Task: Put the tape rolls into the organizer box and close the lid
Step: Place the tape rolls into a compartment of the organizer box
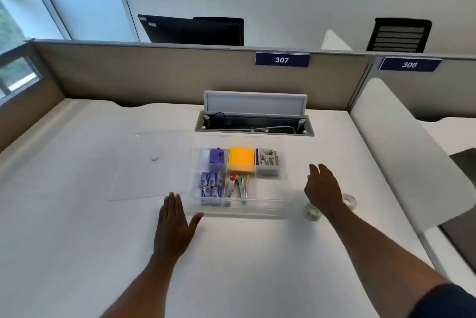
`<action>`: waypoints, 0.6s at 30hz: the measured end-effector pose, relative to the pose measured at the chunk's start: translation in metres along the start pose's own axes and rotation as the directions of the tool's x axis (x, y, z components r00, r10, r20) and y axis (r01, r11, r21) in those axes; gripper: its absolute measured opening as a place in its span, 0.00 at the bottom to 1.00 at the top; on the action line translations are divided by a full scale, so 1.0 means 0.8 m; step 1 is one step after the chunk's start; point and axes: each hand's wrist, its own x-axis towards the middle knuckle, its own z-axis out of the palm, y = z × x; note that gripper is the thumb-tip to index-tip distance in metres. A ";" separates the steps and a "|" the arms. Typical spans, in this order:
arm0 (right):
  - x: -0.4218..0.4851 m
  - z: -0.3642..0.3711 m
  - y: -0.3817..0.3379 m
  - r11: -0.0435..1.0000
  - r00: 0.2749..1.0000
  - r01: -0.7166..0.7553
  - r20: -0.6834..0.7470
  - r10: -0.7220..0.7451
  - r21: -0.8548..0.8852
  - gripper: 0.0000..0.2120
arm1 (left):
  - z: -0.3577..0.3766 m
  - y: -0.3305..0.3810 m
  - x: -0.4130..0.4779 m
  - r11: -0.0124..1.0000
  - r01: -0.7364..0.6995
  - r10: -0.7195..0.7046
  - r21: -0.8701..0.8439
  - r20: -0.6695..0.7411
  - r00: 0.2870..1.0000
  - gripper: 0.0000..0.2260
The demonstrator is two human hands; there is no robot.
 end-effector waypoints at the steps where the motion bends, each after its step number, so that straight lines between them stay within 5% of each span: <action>1: 0.000 0.003 0.003 1.000 1.000 -0.018 -0.016 0.019 0.024 0.15 | 0.007 -0.003 -0.002 0.999 0.029 -0.029 -0.017 0.017 0.999 0.55; 10: -0.007 0.013 0.024 0.996 0.937 -0.038 0.343 0.062 -0.077 0.21 | 0.039 -0.003 -0.015 0.989 0.083 -0.086 0.125 0.012 0.996 0.55; 18: -0.011 0.024 0.029 0.992 0.890 -0.025 0.449 0.078 -0.123 0.17 | 0.042 -0.005 -0.013 0.982 0.083 -0.085 0.168 0.004 0.996 0.48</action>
